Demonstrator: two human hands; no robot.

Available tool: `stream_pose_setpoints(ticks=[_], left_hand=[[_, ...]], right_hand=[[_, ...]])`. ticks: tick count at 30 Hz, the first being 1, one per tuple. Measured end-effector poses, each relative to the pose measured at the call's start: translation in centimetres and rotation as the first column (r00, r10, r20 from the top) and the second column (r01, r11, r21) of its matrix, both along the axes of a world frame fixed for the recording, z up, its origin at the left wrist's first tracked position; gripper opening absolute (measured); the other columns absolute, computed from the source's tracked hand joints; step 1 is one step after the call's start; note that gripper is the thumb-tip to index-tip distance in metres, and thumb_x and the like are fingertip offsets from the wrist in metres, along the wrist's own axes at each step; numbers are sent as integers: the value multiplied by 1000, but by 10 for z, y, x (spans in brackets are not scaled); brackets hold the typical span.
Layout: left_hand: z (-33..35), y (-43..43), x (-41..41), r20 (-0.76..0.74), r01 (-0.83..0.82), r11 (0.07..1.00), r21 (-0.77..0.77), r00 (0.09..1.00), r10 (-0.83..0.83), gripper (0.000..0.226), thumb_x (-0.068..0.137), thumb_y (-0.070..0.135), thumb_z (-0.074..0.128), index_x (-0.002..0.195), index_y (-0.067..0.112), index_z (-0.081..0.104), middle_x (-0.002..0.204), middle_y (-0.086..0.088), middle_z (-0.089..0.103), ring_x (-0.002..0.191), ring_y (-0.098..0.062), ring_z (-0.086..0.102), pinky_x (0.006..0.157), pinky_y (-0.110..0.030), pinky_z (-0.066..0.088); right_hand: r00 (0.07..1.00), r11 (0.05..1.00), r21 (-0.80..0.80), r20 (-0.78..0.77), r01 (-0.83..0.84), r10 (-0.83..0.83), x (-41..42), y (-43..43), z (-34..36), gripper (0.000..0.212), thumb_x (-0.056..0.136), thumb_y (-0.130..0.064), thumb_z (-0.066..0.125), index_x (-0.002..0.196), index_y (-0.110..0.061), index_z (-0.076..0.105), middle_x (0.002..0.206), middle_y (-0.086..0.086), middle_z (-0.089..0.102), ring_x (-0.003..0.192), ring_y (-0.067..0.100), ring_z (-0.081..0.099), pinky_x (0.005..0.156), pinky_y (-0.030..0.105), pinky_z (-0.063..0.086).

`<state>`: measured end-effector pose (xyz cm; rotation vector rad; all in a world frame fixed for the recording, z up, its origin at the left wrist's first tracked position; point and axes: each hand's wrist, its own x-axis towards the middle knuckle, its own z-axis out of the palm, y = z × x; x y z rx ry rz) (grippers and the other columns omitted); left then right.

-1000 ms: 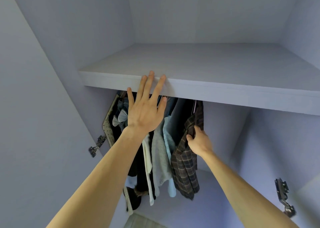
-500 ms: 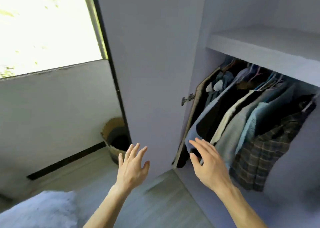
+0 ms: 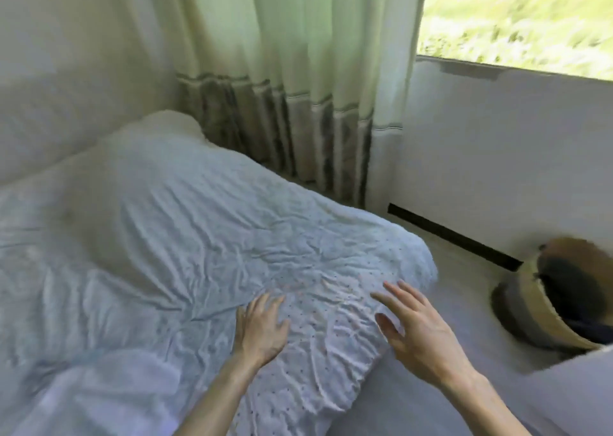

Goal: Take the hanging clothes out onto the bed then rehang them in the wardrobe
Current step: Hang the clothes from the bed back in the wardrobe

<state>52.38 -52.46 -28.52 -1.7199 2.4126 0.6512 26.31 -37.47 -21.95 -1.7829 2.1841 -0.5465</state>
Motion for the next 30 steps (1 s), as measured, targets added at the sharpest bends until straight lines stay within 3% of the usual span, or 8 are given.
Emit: stream_pose_setpoints(ticks=[2, 5, 9, 13, 21, 30], left_hand=[[3, 8, 67, 8, -145, 989, -27, 989, 146, 55, 100, 49, 41, 153, 37, 31, 162, 5, 24, 150, -18, 20, 119, -52, 20], [6, 35, 149, 17, -369, 929, -27, 929, 369, 56, 102, 48, 39, 154, 36, 27, 165, 6, 17, 152, -18, 11, 121, -52, 14], [7, 90, 223, 11, -608, 794, -18, 794, 608, 56, 103, 46, 39, 156, 36, 23, 166, 7, 11, 154, -16, 3, 122, -51, 10], [7, 139, 260, 28, -764, 645, -23, 644, 764, 56, 104, 43, 39, 156, 36, 21, 166, 6, 10, 154, -16, 2, 123, -50, 9], [-3, 207, 266, 48, -904, 426, 18, 427, 903, 57, 103, 44, 38, 156, 37, 20, 167, 4, 9, 154, -18, 3, 123, -51, 8], [-23, 239, 280, 89, -938, 336, 87, 343, 935, 56, 103, 44, 38, 156, 40, 19, 167, 5, 9, 154, -17, 3, 122, -52, 6]], right_hand=[[985, 986, 6, -18, -169, 169, 39, -34, -2, 41, 100, -48, 46, 140, -44, 48, 155, -20, 32, 150, 6, 14, 122, 29, 20], [932, 932, 47, -25, -359, 361, 97, -74, 1, 42, 101, -49, 41, 143, -43, 44, 157, -17, 30, 151, 8, 11, 120, 25, 16], [820, 817, 85, -4, -570, 572, 163, -101, -2, 43, 101, -52, 38, 144, -45, 41, 159, -18, 26, 152, 8, 6, 120, 25, 13], [679, 677, 98, -12, -730, 734, 210, -116, -9, 44, 101, -52, 38, 144, -44, 42, 158, -15, 30, 152, 9, 9, 120, 31, 21], [451, 446, 169, -13, -879, 893, 251, -127, -32, 46, 101, -52, 36, 146, -44, 39, 159, -15, 28, 152, 10, 8, 120, 33, 21], [296, 274, 289, 35, -917, 954, 298, -113, -59, 47, 103, -46, 36, 149, -37, 37, 161, -9, 27, 153, 14, 9, 122, 34, 16]])
